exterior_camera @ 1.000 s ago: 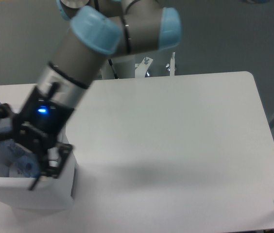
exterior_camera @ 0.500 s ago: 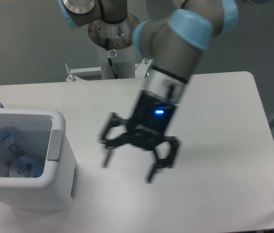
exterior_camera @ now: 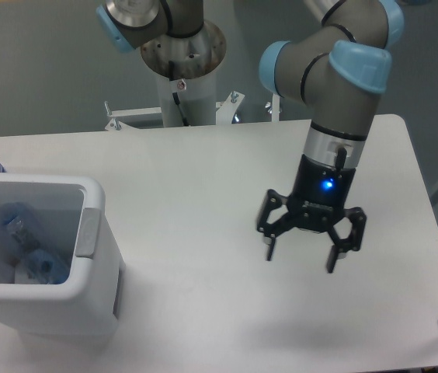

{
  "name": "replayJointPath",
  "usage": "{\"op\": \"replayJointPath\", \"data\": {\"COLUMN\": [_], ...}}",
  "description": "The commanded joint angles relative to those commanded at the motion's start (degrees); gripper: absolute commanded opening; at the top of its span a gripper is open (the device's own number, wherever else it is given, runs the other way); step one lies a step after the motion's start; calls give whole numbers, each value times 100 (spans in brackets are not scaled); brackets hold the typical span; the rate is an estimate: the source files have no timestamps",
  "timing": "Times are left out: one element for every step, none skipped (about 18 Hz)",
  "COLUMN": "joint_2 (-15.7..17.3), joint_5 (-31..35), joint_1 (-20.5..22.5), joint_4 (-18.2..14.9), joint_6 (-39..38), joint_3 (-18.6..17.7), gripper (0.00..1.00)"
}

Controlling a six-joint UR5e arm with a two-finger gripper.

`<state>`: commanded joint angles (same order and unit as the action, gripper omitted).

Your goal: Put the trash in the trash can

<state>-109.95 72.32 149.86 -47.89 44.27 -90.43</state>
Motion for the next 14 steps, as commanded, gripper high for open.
{"op": "replayJointPath", "data": {"joint_2": [17,26,26,18,0,-9,-9,-9,-26,-26,-44,-70,-96,-105], "joint_5": [184,395,623,834,1019,1099,1100,1126,1170,1292,1529,1775,1968,2066], "joint_1": [-35,-70,-132,-211,-255,-255,-255,-247,-255,-281,-369,-491,-614,-642], "joint_4": [-88,-184,-298,-421,-501,-545,-580,-589,-659,-703,-704,-678,-669,-660], "joint_6": [307,571,791,941,1056,1179,1302,1364,1417,1496,1662,1855,1979,2049], "joint_3": [-114,-202,-238,-238,-203,-194,-177,-177,-133,-159,-185,-186,-159,-159], "gripper": [100,100,100,100,100,100,100,100,100,100,100,100,100,100]}}
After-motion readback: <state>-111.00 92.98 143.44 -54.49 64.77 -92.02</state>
